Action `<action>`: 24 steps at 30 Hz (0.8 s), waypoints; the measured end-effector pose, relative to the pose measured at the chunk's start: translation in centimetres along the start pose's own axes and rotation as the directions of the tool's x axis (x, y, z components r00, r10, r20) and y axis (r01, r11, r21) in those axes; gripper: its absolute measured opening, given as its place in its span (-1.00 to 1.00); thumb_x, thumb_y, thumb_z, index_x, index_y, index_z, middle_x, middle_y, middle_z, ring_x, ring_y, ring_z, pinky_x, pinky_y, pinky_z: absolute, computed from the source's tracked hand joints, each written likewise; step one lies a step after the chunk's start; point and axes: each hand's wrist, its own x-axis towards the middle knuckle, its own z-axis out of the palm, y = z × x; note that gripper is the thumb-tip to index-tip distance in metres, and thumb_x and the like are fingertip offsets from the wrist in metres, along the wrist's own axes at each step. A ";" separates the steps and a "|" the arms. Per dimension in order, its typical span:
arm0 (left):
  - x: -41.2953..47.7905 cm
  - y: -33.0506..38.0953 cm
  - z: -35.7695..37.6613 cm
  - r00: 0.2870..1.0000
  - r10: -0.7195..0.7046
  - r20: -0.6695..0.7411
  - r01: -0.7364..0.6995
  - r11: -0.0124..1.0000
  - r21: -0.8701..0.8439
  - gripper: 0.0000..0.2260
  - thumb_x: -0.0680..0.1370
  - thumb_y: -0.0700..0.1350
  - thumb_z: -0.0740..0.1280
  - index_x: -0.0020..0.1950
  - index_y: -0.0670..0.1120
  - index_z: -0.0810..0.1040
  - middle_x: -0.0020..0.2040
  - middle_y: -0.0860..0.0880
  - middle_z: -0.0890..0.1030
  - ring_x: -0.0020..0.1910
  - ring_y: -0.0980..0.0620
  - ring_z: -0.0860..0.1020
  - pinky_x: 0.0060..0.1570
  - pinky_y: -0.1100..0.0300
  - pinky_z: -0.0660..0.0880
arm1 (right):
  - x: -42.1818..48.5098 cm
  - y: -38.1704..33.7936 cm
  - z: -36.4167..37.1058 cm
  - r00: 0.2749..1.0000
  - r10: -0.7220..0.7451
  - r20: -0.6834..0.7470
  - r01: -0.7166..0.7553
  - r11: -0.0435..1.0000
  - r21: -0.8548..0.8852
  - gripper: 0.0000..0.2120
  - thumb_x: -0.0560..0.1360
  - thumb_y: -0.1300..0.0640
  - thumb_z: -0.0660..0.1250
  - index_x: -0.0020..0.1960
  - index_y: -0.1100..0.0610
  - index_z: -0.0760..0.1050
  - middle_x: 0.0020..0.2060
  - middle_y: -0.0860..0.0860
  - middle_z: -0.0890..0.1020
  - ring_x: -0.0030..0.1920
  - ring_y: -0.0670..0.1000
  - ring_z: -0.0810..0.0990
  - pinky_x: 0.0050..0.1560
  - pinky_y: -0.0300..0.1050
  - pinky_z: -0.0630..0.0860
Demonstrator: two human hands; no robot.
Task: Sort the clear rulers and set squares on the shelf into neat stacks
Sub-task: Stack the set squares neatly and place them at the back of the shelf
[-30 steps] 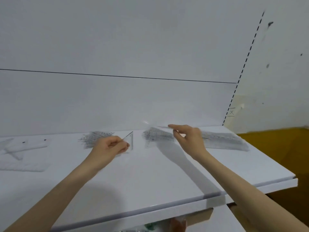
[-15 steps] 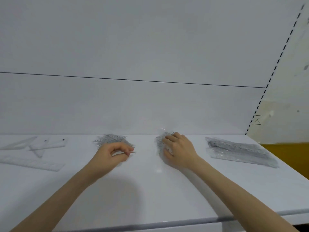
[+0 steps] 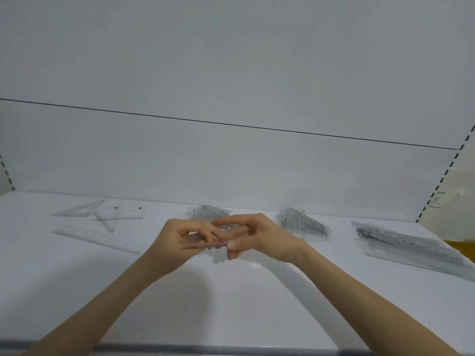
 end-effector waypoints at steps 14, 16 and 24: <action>-2.1 -1.8 -5.3 0.878 -0.145 -0.455 0.359 0.830 0.427 -0.61 0.35 -0.45 0.32 -0.13 0.07 0.55 -0.07 0.18 0.61 0.01 0.26 0.53 -0.13 0.35 0.50 | 9.2 4.9 -0.9 0.790 0.004 -0.613 -0.227 0.931 -0.286 -0.75 0.50 0.26 0.35 0.16 0.22 0.61 -0.23 0.06 0.66 -0.30 -0.12 0.63 -0.07 -0.21 0.60; -2.5 -1.8 -5.7 0.867 -0.156 -0.474 0.386 0.811 0.439 -0.64 0.35 -0.46 0.32 -0.17 0.03 0.57 -0.08 0.15 0.62 0.00 0.23 0.54 -0.11 0.30 0.51 | 9.8 5.3 -0.6 0.802 -0.061 -0.594 -0.330 0.784 -0.526 -0.73 0.50 0.12 0.33 0.17 0.06 0.63 -0.06 0.01 0.69 -0.05 -0.01 0.63 0.04 -0.09 0.56; -3.3 -2.0 -6.2 0.878 -0.150 -0.455 0.398 0.757 0.518 -0.71 0.39 -0.43 0.32 -0.19 -0.03 0.60 -0.08 0.13 0.61 0.00 0.27 0.50 -0.11 0.28 0.52 | 9.1 4.9 -0.7 0.811 -0.255 -0.526 -0.277 0.624 -0.731 -0.77 0.54 0.07 0.29 0.11 0.06 0.65 0.16 -0.01 0.60 0.19 0.09 0.46 0.14 -0.06 0.31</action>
